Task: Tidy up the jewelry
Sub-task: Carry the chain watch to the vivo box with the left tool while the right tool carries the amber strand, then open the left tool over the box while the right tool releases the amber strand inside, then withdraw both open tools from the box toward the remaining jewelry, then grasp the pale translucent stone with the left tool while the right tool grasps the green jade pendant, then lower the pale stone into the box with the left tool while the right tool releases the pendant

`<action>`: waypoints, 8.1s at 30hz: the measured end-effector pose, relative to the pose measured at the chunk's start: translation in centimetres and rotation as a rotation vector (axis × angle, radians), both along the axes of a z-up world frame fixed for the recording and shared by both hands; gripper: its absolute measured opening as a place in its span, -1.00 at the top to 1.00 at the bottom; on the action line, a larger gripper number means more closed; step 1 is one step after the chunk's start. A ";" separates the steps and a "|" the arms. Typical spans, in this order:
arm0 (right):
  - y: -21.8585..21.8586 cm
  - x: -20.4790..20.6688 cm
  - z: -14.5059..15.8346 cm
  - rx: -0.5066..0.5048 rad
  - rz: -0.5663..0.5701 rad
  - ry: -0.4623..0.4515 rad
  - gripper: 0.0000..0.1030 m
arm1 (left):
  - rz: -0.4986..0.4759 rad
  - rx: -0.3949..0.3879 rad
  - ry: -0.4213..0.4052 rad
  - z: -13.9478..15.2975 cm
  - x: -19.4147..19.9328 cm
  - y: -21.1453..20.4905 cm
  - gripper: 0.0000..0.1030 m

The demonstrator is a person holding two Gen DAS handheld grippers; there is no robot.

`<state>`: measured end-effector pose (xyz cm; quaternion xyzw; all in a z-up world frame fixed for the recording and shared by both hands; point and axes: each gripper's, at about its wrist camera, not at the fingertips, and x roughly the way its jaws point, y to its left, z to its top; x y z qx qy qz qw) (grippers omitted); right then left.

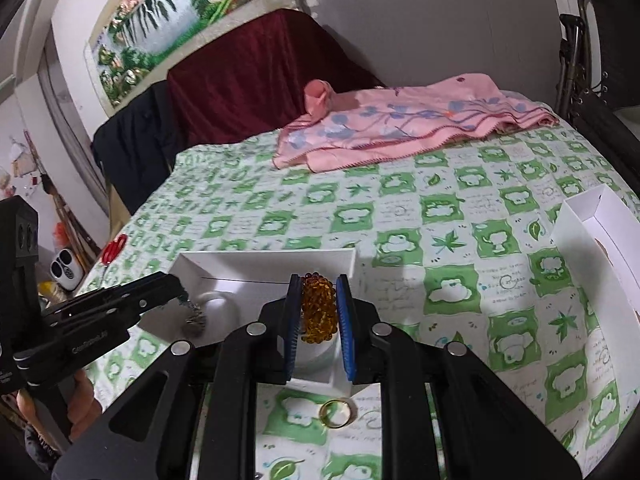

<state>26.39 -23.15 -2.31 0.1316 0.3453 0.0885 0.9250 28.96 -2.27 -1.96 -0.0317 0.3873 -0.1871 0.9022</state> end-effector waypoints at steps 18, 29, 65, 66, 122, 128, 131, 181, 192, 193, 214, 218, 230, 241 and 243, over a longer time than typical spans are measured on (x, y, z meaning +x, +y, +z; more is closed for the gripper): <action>-2.0 -1.6 0.1 0.093 -0.064 -0.050 -0.20 | 0.048 -0.017 -0.047 0.4 -1.0 1.2 -0.32; -3.5 -2.7 -0.6 0.160 -0.123 -0.050 -0.77 | 0.122 -0.013 -0.036 -0.1 -0.9 2.8 -0.68; 0.7 -9.0 -2.1 0.072 0.058 -0.026 -0.58 | 0.241 0.060 0.006 -2.3 -5.5 8.1 -0.69; 1.0 -9.1 -2.2 0.062 0.073 -0.022 -0.52 | 0.241 0.063 0.008 -2.4 -5.8 8.2 -0.69; 2.3 -8.1 -3.7 -0.017 0.101 0.104 0.15 | -0.023 0.297 -0.020 -4.8 -10.3 2.9 0.43; 2.3 -7.9 -3.9 -0.017 0.102 0.112 0.15 | 0.040 0.257 0.014 -4.8 -8.8 3.2 0.42; 2.4 -8.0 -3.9 -0.022 0.113 0.111 0.15 | 0.030 0.265 0.004 -4.9 -9.1 3.2 0.18; 7.6 -9.6 -4.5 -0.270 0.268 0.116 0.51 | 0.011 0.242 0.034 -5.2 -9.4 3.3 -0.39; 6.7 -9.6 -4.3 -0.222 0.260 0.107 0.52 | -0.084 0.248 -0.013 -4.8 -10.7 1.8 0.50; 6.5 -9.6 -4.2 -0.209 0.253 0.103 0.52 | -0.080 0.246 -0.015 -4.8 -10.7 1.9 0.50; 2.1 -4.9 3.9 -0.014 0.150 -0.065 0.52 | -0.002 0.094 -0.100 2.4 -4.7 1.4 0.50; 2.4 -1.9 2.7 -0.010 0.137 -0.021 0.52 | 0.004 0.078 -0.072 2.0 -2.0 -0.1 0.50; 1.8 1.0 -1.0 -0.016 0.100 0.064 0.50 | 0.014 0.062 0.012 -1.5 0.8 -0.2 0.47; 0.6 -0.2 -0.5 0.036 0.060 0.008 0.15 | 0.002 0.008 -0.041 -0.3 -0.4 0.3 -0.22; 0.4 -0.6 -0.3 0.033 0.037 -0.012 -0.25 | 0.027 0.019 -0.064 0.0 -0.7 0.4 -0.51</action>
